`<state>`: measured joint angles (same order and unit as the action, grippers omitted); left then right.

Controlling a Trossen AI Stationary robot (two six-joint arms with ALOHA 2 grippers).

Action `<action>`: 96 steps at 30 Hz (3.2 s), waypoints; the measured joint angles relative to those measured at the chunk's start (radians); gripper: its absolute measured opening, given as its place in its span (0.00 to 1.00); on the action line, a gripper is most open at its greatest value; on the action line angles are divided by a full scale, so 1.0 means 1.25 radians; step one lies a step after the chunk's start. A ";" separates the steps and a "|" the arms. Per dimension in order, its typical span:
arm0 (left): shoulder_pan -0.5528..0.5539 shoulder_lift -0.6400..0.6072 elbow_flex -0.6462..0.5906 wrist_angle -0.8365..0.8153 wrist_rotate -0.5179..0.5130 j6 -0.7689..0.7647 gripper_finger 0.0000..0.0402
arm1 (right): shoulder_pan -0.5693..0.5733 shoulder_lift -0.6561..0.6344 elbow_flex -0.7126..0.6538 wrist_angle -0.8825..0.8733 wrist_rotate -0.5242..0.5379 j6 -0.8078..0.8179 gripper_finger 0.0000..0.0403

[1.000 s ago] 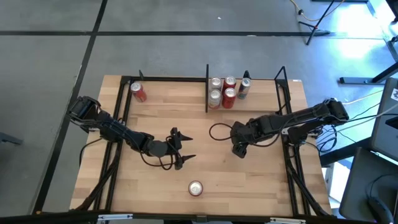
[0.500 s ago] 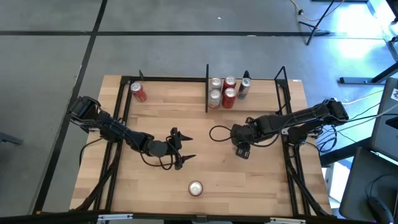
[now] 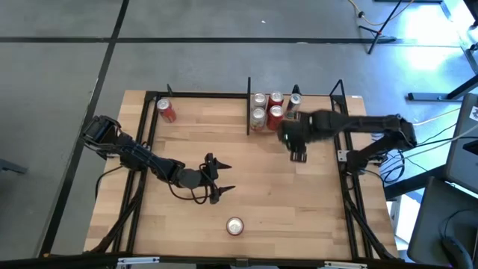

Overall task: Place canned beverage on shelf
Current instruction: Put the blue soda can on the shelf aligned with the other blue soda can, then put the bottom red soda can on the shelf

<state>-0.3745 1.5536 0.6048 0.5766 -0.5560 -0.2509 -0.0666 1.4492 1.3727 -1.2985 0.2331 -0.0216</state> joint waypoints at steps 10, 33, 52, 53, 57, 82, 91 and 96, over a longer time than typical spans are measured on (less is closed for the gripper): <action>-0.001 0.000 0.000 0.000 0.000 0.000 0.90 | -0.294 -0.017 -0.001 0.074 -0.150 -0.266 0.49; 0.001 0.000 0.000 0.000 0.000 0.021 0.90 | -0.425 0.039 -0.001 0.116 -0.246 -0.450 0.49; 0.001 0.000 0.000 0.000 0.000 0.036 0.90 | -0.439 0.054 -0.001 0.131 -0.213 -0.432 0.79; 0.001 0.000 0.000 0.000 0.000 0.038 0.90 | -0.439 0.049 0.001 0.125 -0.203 -0.430 0.82; 0.001 0.000 0.000 0.002 0.000 0.041 0.90 | -0.419 0.047 0.054 0.060 -0.193 -0.428 0.92; -0.041 0.000 0.000 0.008 0.063 0.002 0.90 | 0.126 -0.115 -0.263 0.537 -0.291 -0.036 0.97; -0.192 0.000 0.000 -0.065 -0.016 -0.186 0.90 | 0.275 -0.111 -0.416 0.867 -0.264 -0.009 0.97; -0.267 0.033 0.001 -0.046 -0.047 -0.237 0.90 | 0.322 -0.110 -0.429 0.941 -0.264 0.043 0.97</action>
<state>-0.7086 1.5943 0.6056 0.5188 -0.6152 -0.5473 0.3355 1.3117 0.8360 -0.1223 -0.0971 0.0318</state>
